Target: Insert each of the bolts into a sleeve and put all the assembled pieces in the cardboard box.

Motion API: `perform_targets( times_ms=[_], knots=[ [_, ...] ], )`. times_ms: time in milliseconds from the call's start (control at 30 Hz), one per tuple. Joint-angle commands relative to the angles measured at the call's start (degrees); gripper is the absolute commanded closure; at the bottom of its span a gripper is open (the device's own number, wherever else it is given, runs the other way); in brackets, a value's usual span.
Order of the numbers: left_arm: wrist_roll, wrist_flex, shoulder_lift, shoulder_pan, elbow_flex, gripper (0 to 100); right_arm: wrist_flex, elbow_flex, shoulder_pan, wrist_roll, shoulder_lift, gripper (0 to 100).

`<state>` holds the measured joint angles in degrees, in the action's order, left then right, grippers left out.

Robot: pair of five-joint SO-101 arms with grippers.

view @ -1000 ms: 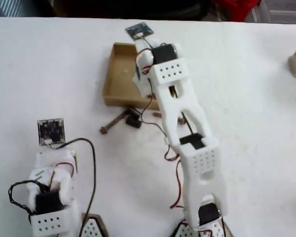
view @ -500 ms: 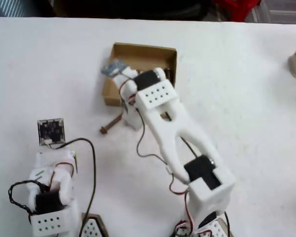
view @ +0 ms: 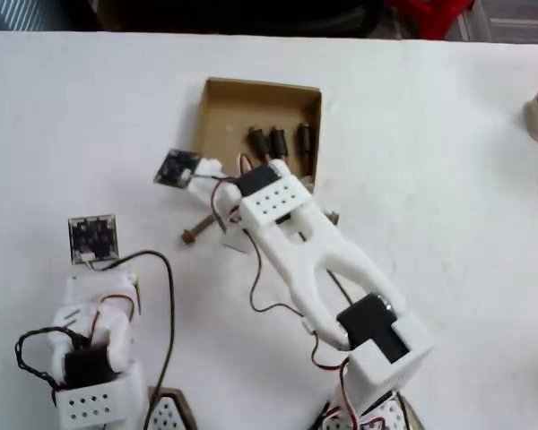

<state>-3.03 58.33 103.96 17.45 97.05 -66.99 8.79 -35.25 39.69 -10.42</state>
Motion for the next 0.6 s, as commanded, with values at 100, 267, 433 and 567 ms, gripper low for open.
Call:
perform_targets(
  times_ms=[100, 267, 433, 567],
  knots=[
    [0.7, -0.09, 0.48, 0.57, -0.09, 90, 7.43, -0.7, 1.8, 3.69, -5.93, 89.3],
    [0.7, -0.18, 0.48, 0.57, -0.09, 90, 10.07, -0.7, 1.71, 5.98, -7.96, 89.3],
    [0.7, -0.18, 0.48, 0.57, -0.09, 90, 12.09, -0.7, 2.24, 6.15, -8.22, 89.2],
    [0.7, -0.18, 0.48, 0.57, -0.09, 90, 12.09, -0.7, 1.8, 6.15, -8.31, 86.1]
  ],
)
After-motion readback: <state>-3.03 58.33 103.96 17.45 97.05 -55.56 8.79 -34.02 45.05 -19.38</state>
